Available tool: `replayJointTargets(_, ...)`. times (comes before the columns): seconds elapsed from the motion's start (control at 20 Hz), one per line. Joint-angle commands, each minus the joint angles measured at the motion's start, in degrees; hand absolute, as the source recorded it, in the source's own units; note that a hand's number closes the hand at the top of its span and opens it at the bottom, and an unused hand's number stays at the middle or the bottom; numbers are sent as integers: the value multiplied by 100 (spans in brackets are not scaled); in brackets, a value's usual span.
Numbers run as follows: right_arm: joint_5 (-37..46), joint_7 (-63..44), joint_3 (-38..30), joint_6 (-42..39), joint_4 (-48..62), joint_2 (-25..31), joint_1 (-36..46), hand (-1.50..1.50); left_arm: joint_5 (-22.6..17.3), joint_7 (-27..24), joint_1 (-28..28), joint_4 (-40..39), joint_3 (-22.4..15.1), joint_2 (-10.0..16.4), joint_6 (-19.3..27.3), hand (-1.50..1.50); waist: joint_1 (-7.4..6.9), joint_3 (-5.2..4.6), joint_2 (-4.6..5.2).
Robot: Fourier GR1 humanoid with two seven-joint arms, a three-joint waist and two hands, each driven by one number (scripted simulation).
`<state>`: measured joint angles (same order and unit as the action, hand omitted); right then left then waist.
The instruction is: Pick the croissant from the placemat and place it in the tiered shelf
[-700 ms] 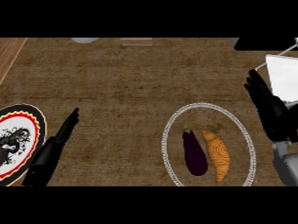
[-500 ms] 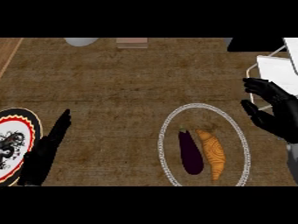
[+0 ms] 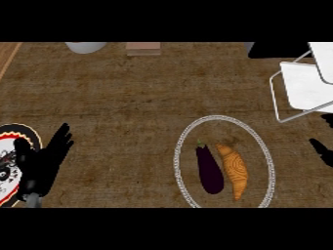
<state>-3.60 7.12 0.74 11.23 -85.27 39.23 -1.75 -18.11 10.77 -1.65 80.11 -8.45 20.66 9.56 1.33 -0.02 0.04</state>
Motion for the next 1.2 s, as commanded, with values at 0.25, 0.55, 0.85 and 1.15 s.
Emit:
replayJointTargets(0.25,-245,210,-175,-1377,-1671,819,-1525,-150,-174,312,148,-149,241,-22,-207,0,-21,-4,-33)
replayJointTargets(0.55,-44,-1637,98,-1614,-3082,1142,-1353,-150,-23,294,382,-305,259,-160,-150,0,-107,-7,-15)
replayJointTargets(0.85,1064,-3896,1111,-1084,-4109,851,-904,-150,27,446,766,-502,265,-300,-117,0,-156,-8,9)
replayJointTargets(1.15,2524,-5694,2269,-918,-3839,163,391,-150,134,14,749,-1012,340,-287,-387,0,-246,-14,31)
